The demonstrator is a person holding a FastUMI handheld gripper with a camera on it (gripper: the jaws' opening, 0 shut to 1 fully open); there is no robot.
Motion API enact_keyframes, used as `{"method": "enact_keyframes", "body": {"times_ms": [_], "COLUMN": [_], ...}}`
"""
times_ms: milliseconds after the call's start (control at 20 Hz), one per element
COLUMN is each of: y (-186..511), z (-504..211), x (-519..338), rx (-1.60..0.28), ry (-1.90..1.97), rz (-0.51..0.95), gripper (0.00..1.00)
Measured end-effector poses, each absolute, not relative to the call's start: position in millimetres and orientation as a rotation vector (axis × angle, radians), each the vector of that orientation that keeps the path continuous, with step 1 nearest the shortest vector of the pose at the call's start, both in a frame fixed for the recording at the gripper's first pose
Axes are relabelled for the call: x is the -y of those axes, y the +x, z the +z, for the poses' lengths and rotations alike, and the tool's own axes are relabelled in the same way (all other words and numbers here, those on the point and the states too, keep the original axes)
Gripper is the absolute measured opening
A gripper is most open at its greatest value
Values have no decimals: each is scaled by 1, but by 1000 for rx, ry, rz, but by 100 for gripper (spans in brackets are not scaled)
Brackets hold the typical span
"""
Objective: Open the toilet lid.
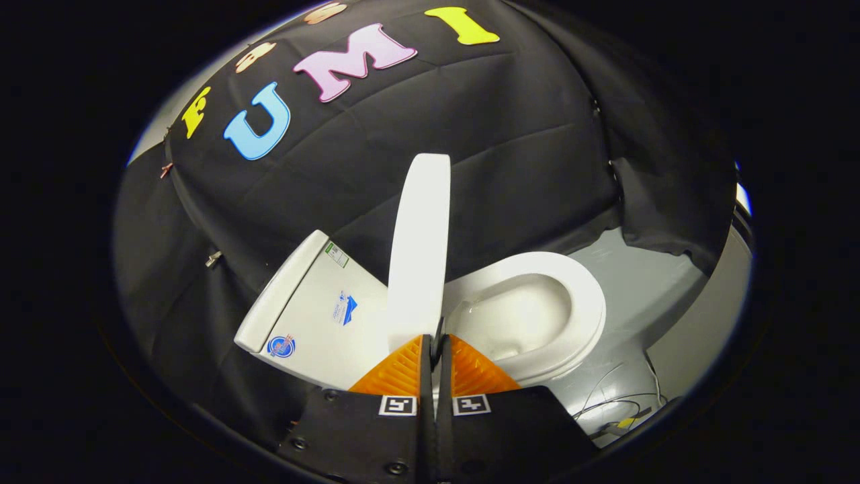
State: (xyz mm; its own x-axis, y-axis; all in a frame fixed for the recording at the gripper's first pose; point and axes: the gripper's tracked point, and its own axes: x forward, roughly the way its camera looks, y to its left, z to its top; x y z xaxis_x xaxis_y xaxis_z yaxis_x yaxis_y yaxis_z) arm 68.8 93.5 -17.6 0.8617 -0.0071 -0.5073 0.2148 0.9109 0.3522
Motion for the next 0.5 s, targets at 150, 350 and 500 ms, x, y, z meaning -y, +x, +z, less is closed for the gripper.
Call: {"method": "enact_keyframes", "body": {"times_ms": [150, 350, 500], "y": [73, 79, 81], "z": [-10, 0, 3], "x": [-110, -136, -149], "rx": [-531, -535, -542], "ry": [368, 314, 281], "rz": [-124, -127, -144], "gripper": [5, 5, 5]}}
